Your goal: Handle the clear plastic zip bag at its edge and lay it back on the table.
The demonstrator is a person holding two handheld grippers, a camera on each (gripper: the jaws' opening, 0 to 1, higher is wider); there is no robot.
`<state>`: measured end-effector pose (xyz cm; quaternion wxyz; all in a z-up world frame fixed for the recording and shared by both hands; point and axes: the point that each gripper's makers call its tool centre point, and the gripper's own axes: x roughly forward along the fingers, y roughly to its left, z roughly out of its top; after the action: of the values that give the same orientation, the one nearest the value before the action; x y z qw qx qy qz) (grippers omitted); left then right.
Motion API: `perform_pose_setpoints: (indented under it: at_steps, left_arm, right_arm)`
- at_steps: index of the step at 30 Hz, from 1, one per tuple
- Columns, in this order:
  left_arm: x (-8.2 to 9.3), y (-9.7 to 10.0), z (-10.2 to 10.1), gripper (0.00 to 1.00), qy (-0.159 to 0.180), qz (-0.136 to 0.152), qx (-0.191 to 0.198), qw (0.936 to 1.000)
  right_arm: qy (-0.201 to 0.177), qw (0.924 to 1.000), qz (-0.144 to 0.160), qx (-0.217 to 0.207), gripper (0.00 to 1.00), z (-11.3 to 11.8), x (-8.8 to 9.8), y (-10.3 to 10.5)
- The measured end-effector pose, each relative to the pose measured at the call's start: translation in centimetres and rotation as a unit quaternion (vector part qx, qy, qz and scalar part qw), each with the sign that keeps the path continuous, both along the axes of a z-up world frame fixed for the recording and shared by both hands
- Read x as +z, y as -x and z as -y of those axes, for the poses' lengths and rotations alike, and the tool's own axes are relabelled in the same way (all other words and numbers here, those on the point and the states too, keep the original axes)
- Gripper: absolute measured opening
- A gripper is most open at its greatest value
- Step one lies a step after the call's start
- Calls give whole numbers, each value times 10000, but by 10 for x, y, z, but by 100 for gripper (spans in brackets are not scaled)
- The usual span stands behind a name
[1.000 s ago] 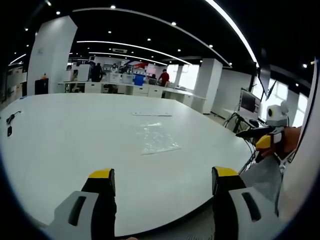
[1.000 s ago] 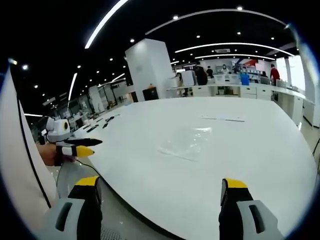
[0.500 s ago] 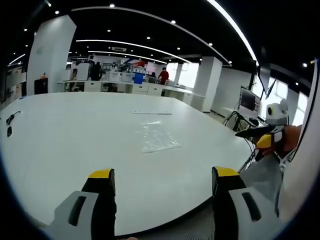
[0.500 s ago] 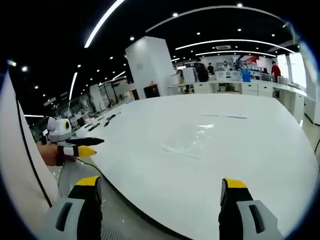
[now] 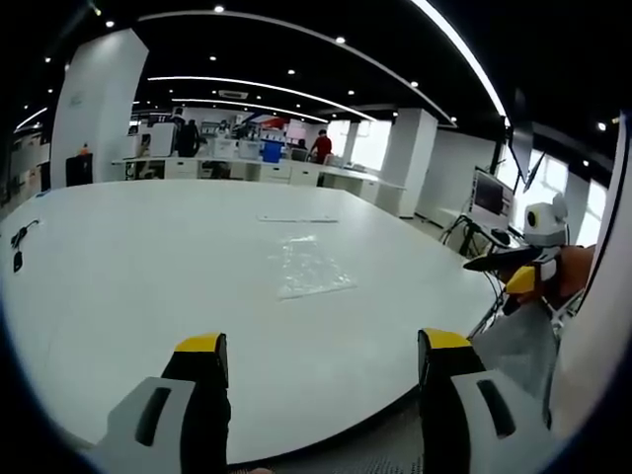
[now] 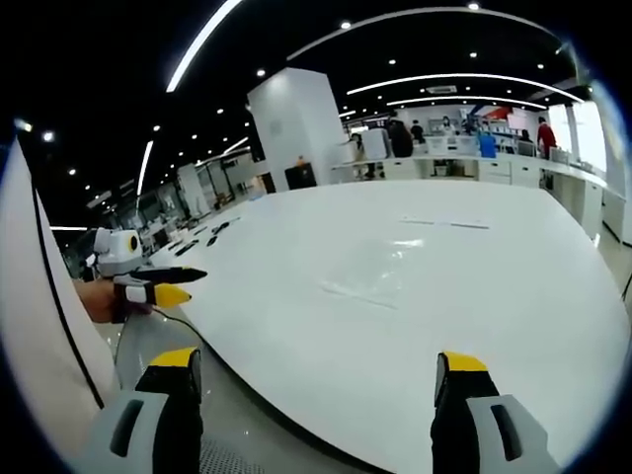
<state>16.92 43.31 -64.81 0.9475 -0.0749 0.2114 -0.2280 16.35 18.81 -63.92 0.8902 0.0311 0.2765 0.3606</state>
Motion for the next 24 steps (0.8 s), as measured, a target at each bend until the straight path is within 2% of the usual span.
perform_pose_setpoints:
  at_steps: [16,24]
  left_arm:
    - [1,1,2,77,-1,-35,4,10000]
    - [-2,-2,-4,77,14,-54,44,10000]
  right_arm:
    - [64,9998,-103,170,97,-2,-5,-4]
    - [152,9993,-140,309,96,-2,-10,-13]
